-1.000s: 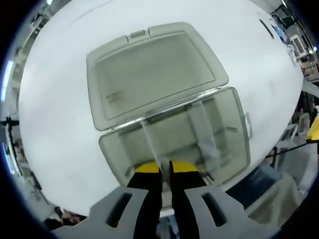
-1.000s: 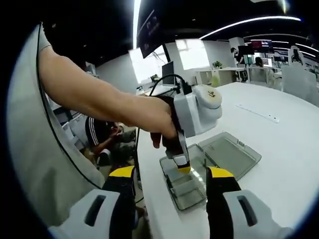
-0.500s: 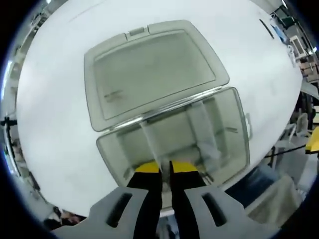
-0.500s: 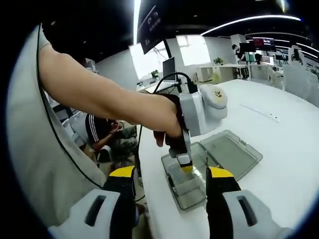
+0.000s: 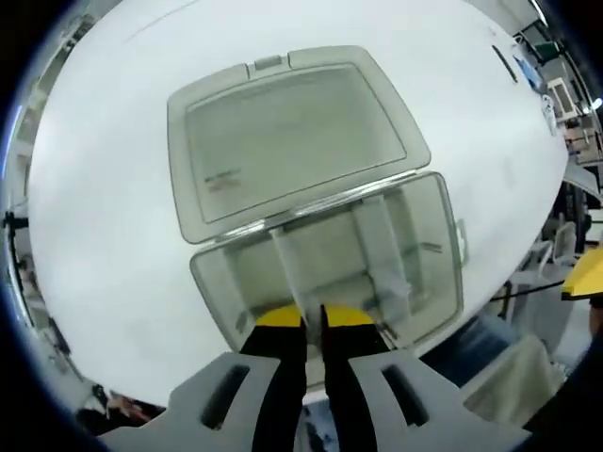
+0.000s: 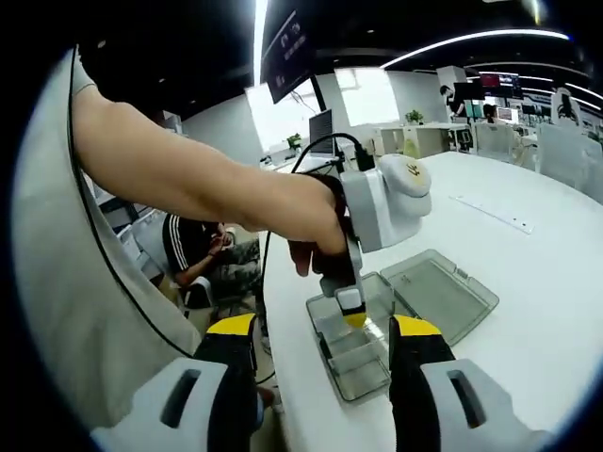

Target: Insert the divider into the dual guide fixture by aligning both edges with the guide slots and pushing it downward to the bottom, including one-sided entry, uneven engagement, binding, and posture correction.

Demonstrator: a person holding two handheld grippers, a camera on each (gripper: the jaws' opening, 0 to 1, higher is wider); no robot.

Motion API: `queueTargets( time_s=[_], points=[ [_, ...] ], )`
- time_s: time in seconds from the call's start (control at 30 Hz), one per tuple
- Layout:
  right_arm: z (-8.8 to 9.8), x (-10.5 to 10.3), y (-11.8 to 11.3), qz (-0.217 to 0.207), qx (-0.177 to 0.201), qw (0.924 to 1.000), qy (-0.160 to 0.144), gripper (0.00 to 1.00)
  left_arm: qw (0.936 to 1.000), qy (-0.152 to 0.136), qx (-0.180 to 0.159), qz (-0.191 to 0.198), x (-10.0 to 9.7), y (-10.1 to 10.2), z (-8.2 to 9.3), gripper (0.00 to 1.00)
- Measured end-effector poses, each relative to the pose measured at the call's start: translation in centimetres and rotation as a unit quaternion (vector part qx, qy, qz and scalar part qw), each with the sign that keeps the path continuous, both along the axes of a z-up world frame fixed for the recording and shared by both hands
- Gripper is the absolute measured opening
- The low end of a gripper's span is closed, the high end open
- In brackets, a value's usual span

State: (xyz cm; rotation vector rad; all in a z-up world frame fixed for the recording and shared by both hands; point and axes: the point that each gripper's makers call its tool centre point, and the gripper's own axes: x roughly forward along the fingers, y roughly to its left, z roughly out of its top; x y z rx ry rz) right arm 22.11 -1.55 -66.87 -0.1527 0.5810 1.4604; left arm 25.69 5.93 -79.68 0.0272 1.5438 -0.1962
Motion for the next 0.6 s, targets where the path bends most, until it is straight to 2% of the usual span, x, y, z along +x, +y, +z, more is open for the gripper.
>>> queueTargets(
  time_s=[0.6],
  points=[
    [0.2, -0.2, 0.0, -0.002, 0.012, 0.9999, 0.0, 0.52, 1.0, 0.001, 0.0, 0.005, -0.2, 0.1, 1.4, 0.02]
  ],
)
